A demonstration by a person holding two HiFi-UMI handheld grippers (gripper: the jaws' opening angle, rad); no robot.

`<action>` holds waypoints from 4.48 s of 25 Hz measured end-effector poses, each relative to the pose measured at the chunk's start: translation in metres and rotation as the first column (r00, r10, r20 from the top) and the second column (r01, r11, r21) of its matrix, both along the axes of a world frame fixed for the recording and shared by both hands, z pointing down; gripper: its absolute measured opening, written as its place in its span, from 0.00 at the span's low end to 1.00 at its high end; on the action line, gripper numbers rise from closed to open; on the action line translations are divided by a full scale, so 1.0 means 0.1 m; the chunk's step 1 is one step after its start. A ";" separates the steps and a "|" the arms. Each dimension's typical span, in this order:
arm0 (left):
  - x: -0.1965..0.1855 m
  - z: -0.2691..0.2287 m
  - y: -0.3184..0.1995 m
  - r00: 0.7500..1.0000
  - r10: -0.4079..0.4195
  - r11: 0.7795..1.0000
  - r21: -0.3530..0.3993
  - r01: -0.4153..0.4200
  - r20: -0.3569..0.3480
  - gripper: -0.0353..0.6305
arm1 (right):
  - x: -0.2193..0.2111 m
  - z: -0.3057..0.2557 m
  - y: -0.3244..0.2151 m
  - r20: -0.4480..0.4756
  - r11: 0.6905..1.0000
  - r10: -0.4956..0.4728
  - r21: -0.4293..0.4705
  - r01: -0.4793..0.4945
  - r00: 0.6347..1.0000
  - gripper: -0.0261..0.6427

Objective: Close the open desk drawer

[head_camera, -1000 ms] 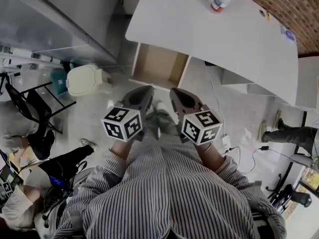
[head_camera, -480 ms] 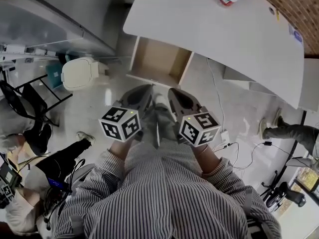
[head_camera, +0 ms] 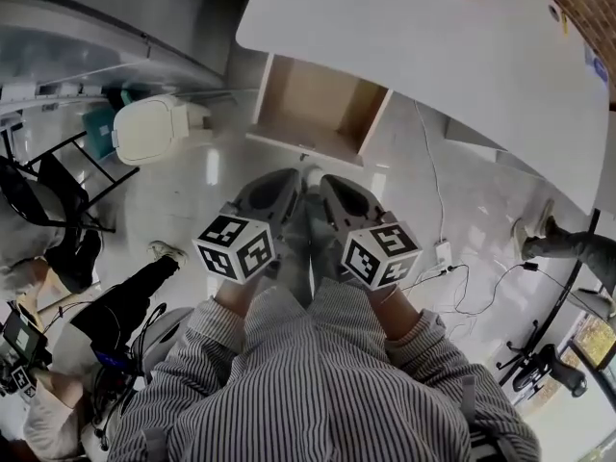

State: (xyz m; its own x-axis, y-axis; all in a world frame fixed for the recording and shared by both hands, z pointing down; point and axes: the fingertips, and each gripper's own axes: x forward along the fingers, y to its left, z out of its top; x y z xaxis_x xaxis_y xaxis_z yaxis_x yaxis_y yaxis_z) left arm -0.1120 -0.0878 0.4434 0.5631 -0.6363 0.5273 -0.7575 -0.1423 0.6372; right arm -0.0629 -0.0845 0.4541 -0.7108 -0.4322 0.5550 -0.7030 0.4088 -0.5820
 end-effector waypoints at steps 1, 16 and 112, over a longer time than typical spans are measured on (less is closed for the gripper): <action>-0.02 0.07 -0.01 1.000 -0.002 1.000 -0.008 0.002 0.001 0.07 | 0.01 0.08 -0.02 0.000 1.000 0.006 -0.009 -0.006 1.000 0.06; -0.09 0.95 -0.03 0.999 0.036 0.991 -0.130 -0.033 0.017 0.07 | 0.18 0.96 -0.06 -0.038 0.991 0.074 -0.112 -0.078 0.997 0.06; -0.12 2.09 -0.43 0.955 -0.005 1.000 -0.002 0.006 0.296 0.07 | 0.46 2.06 -0.32 -0.260 0.896 0.438 0.043 -0.443 0.861 0.06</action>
